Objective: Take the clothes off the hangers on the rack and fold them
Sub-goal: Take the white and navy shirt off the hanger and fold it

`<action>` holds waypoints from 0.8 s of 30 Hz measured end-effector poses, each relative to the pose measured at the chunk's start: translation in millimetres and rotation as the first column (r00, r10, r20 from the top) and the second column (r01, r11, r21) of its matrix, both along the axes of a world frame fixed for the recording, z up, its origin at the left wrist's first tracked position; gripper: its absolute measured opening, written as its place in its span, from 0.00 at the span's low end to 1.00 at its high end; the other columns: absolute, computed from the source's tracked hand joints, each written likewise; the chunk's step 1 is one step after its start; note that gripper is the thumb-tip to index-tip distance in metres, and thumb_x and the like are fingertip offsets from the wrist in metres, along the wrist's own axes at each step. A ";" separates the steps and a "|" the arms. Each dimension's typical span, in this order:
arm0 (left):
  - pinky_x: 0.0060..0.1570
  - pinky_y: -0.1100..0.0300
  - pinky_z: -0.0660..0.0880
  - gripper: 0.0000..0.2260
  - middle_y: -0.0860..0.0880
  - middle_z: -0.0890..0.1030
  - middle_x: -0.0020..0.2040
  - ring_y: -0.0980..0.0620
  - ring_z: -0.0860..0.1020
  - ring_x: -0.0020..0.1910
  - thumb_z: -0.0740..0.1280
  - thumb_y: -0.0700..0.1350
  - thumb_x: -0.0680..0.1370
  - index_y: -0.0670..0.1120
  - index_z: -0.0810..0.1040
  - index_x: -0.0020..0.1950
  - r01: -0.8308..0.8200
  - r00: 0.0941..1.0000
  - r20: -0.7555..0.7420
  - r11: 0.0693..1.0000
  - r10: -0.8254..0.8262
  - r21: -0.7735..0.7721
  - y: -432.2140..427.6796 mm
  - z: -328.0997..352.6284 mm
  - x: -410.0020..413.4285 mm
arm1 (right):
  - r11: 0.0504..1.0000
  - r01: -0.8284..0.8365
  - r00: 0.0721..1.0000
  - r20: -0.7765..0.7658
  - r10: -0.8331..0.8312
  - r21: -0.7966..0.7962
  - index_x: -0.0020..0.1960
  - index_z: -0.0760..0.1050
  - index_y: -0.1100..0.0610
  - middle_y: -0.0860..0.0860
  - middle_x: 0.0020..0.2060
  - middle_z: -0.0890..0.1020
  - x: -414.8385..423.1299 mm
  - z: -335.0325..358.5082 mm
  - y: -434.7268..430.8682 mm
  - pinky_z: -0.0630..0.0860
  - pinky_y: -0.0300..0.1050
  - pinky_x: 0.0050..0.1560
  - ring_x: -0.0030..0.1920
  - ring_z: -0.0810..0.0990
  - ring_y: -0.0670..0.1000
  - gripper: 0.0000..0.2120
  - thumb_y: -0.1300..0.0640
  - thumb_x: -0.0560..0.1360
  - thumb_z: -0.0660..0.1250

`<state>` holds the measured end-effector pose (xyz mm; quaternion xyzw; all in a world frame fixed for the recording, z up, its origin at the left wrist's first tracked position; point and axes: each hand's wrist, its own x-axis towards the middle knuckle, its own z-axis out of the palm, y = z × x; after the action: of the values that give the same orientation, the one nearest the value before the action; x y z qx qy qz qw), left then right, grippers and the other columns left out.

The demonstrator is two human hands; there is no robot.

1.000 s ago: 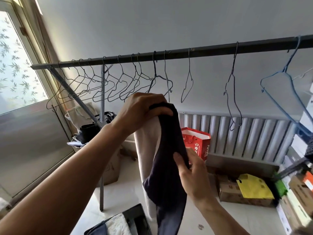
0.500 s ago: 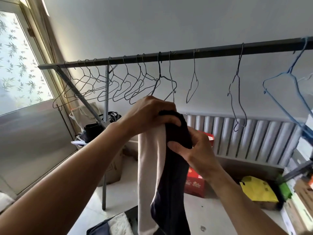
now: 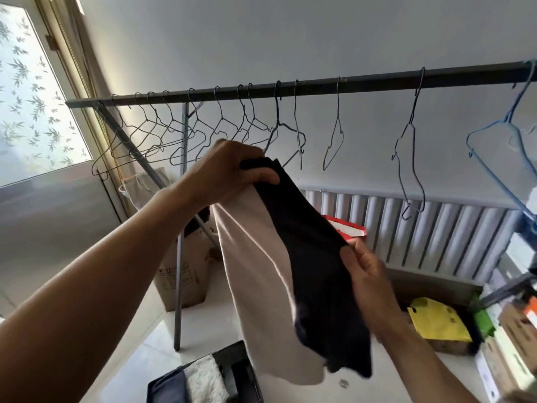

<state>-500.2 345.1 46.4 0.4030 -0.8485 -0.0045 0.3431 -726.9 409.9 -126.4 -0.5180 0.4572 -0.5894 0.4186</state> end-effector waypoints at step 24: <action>0.45 0.52 0.77 0.12 0.51 0.84 0.35 0.53 0.81 0.37 0.72 0.58 0.67 0.51 0.84 0.41 0.003 0.996 -0.083 0.998 -0.008 -0.065 3.9 5.4 3.4 | 0.872 -0.350 0.863 -0.481 0.157 -0.343 0.46 0.81 0.53 0.38 0.57 0.75 74.5 4.4 25.6 0.75 0.37 0.55 0.59 0.75 0.43 0.14 0.69 0.76 0.61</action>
<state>-496.8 349.0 51.8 0.3887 -0.8343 0.0052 0.3911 -652.4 435.5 -121.9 -0.7714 0.3280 -0.4797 0.2594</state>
